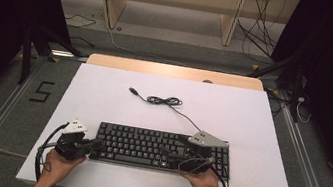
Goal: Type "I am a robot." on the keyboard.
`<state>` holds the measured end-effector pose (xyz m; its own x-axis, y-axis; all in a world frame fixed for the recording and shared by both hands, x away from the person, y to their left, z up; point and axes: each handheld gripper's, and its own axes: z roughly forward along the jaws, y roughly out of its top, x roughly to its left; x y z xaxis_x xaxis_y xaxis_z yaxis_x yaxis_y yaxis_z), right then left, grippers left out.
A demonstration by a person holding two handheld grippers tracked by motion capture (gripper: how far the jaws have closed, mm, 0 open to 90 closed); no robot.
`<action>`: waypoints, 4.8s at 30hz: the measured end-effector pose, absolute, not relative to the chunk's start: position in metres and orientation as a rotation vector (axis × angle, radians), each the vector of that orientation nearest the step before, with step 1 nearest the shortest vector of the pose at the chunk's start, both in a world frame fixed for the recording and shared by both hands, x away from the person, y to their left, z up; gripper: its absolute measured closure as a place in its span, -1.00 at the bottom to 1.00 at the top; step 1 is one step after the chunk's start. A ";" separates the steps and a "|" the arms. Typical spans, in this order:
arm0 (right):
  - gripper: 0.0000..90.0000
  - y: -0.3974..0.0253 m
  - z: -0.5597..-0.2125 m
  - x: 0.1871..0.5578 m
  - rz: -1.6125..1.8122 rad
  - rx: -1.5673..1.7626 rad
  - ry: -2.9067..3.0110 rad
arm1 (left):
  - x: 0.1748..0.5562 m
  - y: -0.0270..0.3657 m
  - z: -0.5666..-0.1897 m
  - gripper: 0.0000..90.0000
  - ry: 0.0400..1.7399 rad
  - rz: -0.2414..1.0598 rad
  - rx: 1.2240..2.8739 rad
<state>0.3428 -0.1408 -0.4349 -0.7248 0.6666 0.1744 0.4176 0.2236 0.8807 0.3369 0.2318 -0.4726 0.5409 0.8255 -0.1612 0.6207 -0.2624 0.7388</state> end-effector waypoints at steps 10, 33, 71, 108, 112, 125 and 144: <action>-0.41 -0.142 -0.435 0.341 1.506 1.024 2.258 | 0.339 0.231 -0.477 0.98 1.178 0.305 2.032; -0.41 -0.143 -0.435 0.339 1.507 1.021 2.259 | 0.340 0.227 -0.478 0.97 1.183 0.300 2.047; -0.48 -0.144 -0.436 0.332 1.532 1.015 2.249 | 0.347 0.216 -0.461 -0.13 1.150 0.305 1.812; -0.49 -0.141 -0.435 0.330 1.540 0.991 2.252 | 0.355 0.210 -0.475 0.98 1.179 0.292 1.976; -0.49 -0.141 -0.436 0.330 1.540 0.990 2.253 | 0.356 0.210 -0.476 0.98 1.183 0.293 1.975; -0.49 -0.141 -0.436 0.329 1.540 0.991 2.258 | 0.357 0.208 -0.480 0.98 1.192 0.307 2.014; -0.49 -0.139 -0.437 0.331 1.537 0.992 2.262 | 0.351 0.214 -0.468 0.74 1.151 0.312 1.920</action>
<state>0.3306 -0.1386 -0.4371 -0.7441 0.6444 0.1765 0.4014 0.2199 0.8891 0.3513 0.2138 -0.4684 0.5446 0.8143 -0.2007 0.6012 -0.2122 0.7704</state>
